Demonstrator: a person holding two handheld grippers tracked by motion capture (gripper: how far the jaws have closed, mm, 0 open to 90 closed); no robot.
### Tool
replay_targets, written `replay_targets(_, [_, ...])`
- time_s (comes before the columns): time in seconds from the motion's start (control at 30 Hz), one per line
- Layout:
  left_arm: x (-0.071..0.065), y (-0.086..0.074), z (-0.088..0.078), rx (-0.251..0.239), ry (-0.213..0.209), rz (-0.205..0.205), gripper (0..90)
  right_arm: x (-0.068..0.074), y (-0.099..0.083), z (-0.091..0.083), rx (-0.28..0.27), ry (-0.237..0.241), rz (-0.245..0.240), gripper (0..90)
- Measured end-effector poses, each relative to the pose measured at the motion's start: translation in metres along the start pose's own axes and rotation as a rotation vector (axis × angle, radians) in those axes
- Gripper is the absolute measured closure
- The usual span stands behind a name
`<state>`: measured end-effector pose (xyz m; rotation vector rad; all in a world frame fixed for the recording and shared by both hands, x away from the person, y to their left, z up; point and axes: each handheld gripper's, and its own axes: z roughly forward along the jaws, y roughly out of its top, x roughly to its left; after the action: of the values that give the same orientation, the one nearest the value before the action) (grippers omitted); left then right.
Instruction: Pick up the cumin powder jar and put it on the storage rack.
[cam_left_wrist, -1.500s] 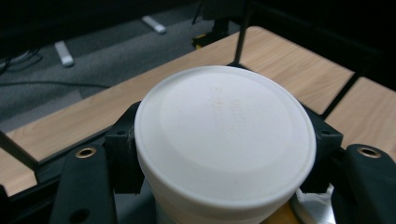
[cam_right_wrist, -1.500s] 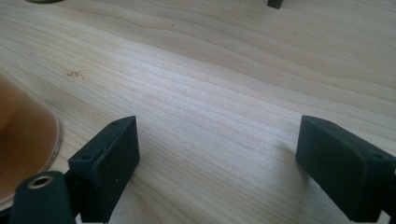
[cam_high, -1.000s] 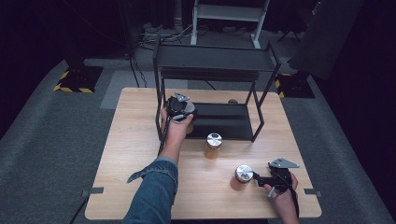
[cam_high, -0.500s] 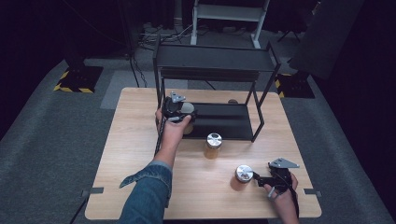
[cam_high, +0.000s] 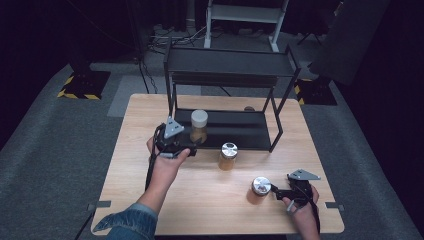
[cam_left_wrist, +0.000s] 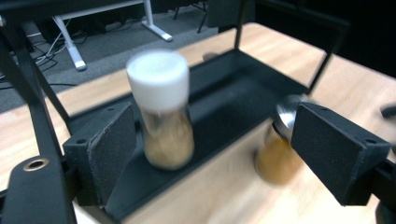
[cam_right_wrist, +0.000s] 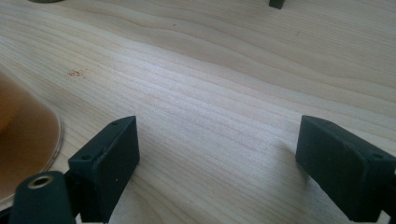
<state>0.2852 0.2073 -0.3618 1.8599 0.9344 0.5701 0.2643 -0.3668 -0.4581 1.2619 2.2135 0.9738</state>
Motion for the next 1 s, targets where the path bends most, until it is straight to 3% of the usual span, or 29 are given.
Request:
replay_targets(0.17, [-0.009,-0.032,-0.012,0.036,0.016,0.012,14.9,0.000,0.000,0.000,0.000,0.000,0.000,13.2])
replay_targets(0.43, [-0.019,-0.081,-0.015,0.140,0.048,0.022,15.4,0.000,0.000,0.000,0.000,0.000,0.000,13.2])
replay_targets(0.67, [-0.022,-0.115,-0.011,0.197,0.059,-0.024,16.0,0.000,0.000,0.000,0.000,0.000,0.000,13.2])
replay_targets(0.73, [-0.022,-0.119,-0.009,0.223,0.061,-0.042,16.1,0.000,0.000,0.000,0.000,-0.001,0.000,13.2])
replay_targets(0.77, [-0.023,-0.114,-0.007,0.263,0.066,-0.048,16.4,0.000,0.000,0.000,0.000,-0.001,0.000,13.2])
replay_targets(0.83, [-0.026,-0.110,-0.004,0.304,0.080,-0.038,16.3,0.000,0.000,0.000,0.000,-0.001,0.001,13.2])
replay_targets(1.0, [-0.025,-0.109,-0.003,0.313,0.086,-0.074,14.0,0.001,0.000,0.000,0.000,-0.003,0.002,13.2])
